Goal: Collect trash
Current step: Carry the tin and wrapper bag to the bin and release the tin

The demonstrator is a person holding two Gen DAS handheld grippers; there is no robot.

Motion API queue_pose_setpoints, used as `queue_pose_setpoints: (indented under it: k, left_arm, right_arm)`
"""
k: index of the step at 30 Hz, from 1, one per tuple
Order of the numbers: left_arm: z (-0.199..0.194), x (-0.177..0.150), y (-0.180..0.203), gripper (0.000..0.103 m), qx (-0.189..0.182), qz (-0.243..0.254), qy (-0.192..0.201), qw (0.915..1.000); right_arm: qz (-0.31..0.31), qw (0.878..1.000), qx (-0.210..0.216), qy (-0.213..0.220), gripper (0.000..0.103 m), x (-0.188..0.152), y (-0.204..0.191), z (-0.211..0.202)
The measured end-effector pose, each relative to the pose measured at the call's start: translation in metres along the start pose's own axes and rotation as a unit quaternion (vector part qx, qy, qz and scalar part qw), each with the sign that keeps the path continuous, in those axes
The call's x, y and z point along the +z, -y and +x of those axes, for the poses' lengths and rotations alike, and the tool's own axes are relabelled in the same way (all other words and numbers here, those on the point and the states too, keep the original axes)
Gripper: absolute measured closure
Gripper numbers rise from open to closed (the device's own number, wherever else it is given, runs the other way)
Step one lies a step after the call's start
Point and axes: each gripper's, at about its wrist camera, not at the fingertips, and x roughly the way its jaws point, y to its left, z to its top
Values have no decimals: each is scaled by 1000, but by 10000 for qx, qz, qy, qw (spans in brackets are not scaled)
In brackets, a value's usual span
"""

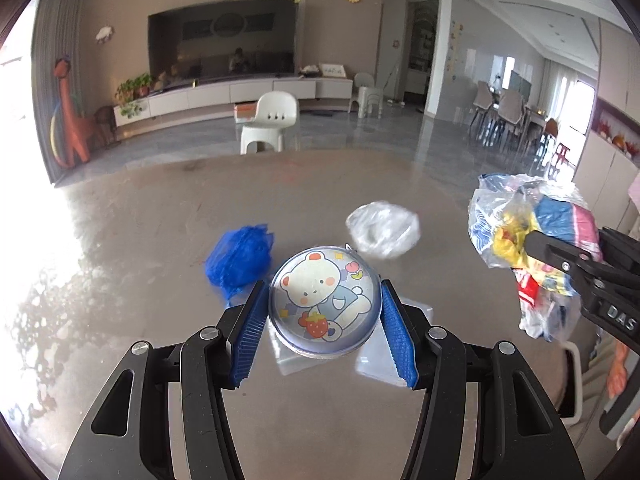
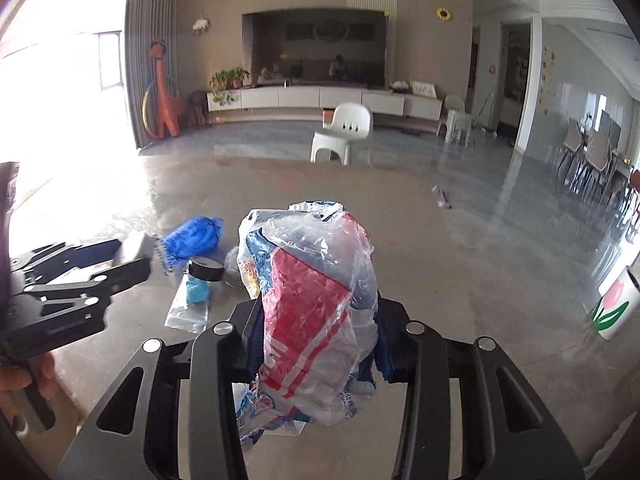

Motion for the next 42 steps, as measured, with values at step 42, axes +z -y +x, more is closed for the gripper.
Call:
queue_pose_setpoints:
  k: [42]
  left_arm:
    - [6,-72,340,48,-2444,1861,-973,9467]
  right_arm:
    - [1570,9618,-2240,-57,59,-159,182,-204]
